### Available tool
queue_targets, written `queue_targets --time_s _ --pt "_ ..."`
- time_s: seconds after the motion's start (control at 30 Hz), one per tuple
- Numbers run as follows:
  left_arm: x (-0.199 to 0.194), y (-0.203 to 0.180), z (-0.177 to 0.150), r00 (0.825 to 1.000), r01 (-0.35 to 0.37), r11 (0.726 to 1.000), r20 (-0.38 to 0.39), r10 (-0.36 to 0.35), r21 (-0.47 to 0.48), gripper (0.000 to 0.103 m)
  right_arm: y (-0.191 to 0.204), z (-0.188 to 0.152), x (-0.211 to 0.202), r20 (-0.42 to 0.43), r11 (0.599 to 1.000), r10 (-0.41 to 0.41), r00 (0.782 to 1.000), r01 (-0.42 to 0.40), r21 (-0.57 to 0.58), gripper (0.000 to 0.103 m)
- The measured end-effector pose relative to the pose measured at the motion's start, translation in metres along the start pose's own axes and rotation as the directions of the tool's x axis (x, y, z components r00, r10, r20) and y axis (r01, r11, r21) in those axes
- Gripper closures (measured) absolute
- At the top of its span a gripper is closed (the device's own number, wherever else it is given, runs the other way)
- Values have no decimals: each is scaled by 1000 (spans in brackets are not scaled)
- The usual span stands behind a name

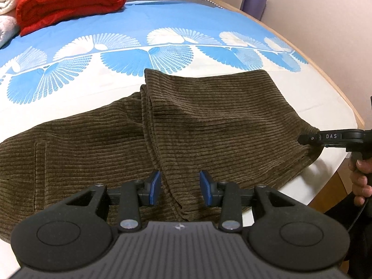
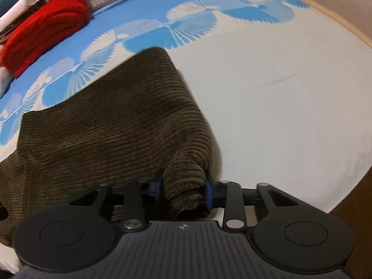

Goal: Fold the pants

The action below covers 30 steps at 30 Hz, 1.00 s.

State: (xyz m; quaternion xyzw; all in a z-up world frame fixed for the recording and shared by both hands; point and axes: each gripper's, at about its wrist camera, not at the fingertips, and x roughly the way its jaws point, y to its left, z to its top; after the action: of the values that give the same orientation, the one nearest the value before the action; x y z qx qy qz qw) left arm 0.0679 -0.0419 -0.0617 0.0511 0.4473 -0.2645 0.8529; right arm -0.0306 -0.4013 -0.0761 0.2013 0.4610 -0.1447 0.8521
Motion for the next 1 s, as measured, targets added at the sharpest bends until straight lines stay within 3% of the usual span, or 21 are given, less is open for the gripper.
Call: queue_targets --time_s 0.13,0.23,0.33,0.4,0.47,0.57,0.67,0.77,0.83,0.9,1.0 --pt "-12 4 4 997 55 998 56 -52 -43 59 17 -3 -21 109 993 14 994 -1 -118 77" --pt "-25 13 11 979 177 978 124 -164 -111 40 50 -15 -52 268 941 81 960 15 -339 77" --pt "-35 20 17 940 316 935 188 -285 -163 25 83 -39 -76 359 833 216 908 20 -553 77" --pt "-39 23 22 913 385 904 219 -343 -188 21 103 -57 -85 372 750 305 877 19 -661 78" --pt "-39 25 25 899 419 884 230 -372 -207 19 122 -72 -91 358 668 381 852 14 -744 78" --pt "-33 27 31 895 434 869 224 -385 -237 19 143 -95 -92 317 551 447 836 21 -834 78" --pt "-26 26 33 907 413 879 194 -373 -238 19 157 -113 -92 270 457 485 832 22 -889 78" --pt "-14 24 35 918 393 885 159 -363 -250 23 166 -121 -93 234 410 508 829 6 -912 78" --pt "-8 22 36 932 361 898 136 -336 -252 34 170 -127 -93 218 384 519 827 2 -923 79" --pt "-4 22 35 948 316 917 113 -297 -244 68 173 -131 -93 208 370 522 827 0 -929 79" --pt "1 24 35 961 274 935 87 -261 -224 81 178 -128 -90 213 375 506 836 10 -927 78"
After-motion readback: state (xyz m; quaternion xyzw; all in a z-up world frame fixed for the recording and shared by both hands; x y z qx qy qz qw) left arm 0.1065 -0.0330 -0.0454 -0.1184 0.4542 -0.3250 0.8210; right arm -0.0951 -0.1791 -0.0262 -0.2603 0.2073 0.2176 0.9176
